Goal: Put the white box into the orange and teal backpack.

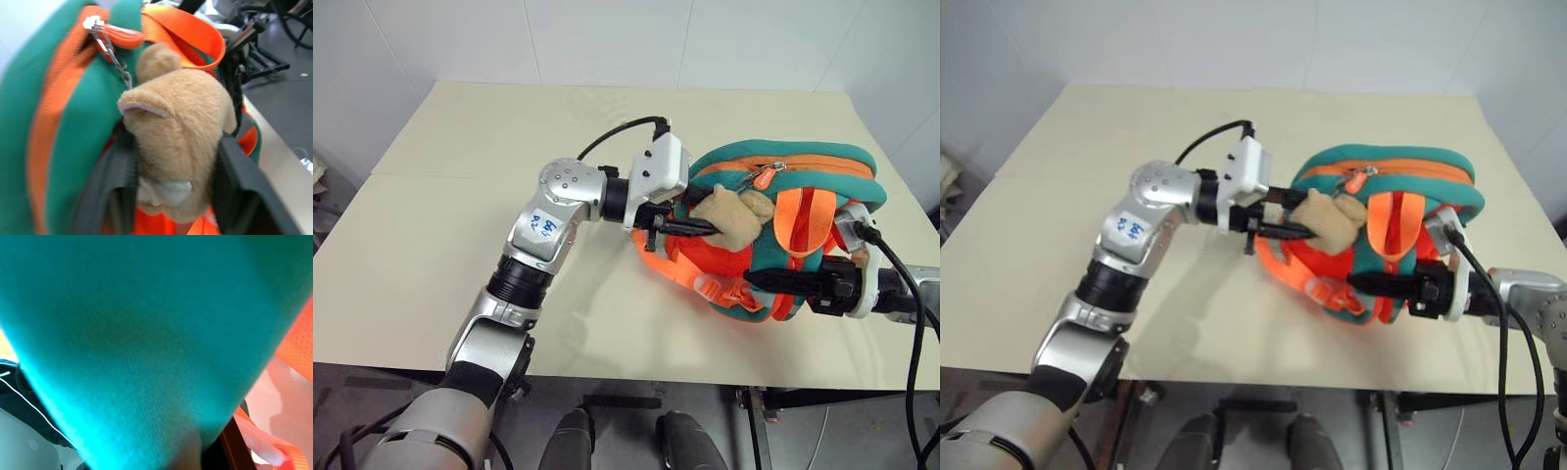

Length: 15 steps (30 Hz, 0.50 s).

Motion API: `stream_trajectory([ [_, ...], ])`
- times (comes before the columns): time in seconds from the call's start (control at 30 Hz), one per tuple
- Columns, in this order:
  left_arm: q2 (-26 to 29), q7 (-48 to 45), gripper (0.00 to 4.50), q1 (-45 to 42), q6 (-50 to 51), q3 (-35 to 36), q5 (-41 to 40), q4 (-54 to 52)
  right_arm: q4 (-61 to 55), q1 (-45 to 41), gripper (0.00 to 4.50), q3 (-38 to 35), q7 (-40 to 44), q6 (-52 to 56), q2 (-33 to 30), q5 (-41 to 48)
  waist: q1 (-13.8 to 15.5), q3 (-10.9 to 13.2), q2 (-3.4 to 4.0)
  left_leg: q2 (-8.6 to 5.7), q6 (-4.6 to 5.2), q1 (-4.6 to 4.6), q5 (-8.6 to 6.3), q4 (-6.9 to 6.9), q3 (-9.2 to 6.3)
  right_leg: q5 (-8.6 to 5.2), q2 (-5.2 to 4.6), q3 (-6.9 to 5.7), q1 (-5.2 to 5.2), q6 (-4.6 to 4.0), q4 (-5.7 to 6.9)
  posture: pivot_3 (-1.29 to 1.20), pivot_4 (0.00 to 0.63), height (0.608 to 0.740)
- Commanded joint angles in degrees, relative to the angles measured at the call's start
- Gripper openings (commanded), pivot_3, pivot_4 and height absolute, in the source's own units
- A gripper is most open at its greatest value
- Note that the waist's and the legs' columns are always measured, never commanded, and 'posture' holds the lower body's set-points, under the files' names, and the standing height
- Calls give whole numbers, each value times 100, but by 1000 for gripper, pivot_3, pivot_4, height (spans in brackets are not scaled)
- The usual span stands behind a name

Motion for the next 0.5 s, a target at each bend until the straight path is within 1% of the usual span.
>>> stream_trajectory([
  [0.03, 403, -88, 879, -336, 238, 401, -164, 142, -188, 44, 0, -119, -5, 44, 20, 112, -9, 0, 0, 0, 0, -1, 0, 0, 0, 0, 0, 0, -1, 0, 0, 0, 150, 740],
  [0.1, 514, -118, 584, -421, 308, 459, -234, 260, -190, 52, 0, -128, -13, 44, 22, 113, -8, 0, 0, 0, 0, 1, 0, 0, 0, 0, 0, 0, -1, 0, 1, 0, 150, 740],
  [0.17, 692, -186, 479, -604, 249, 631, -303, 565, -207, 69, 0, -143, -34, 45, 28, 122, -3, 0, 0, 0, 0, 1, 0, -1, 0, 0, -1, -1, 1, 0, 0, 0, 150, 740],
  [0.23, 1012, -326, 459, -907, 65, 802, -243, 1198, -225, 89, 0, -161, -62, 42, 42, 138, -3, 1, -1, -1, 0, -2, 0, -1, -1, 0, 0, -1, 0, 0, -2, 0, 150, 740],
  [0.33, 1393, -569, 459, -1176, -393, 716, -7, 2185, -262, 121, 0, -194, -116, 48, 69, 175, -41, 0, 0, 0, 0, -2, 0, -5, 1, 0, 1, -1, -7, 0, 1, 0, 150, 740],
  [0.5, 1614, -1063, 459, -1389, -964, 691, 179, 3490, -351, 238, 0, -295, -209, 72, 74, 267, -8, 0, 1, 1, 0, -4, 0, -24, 1, -1, 0, -2, -10, -1, -9, 0, 150, 740],
])
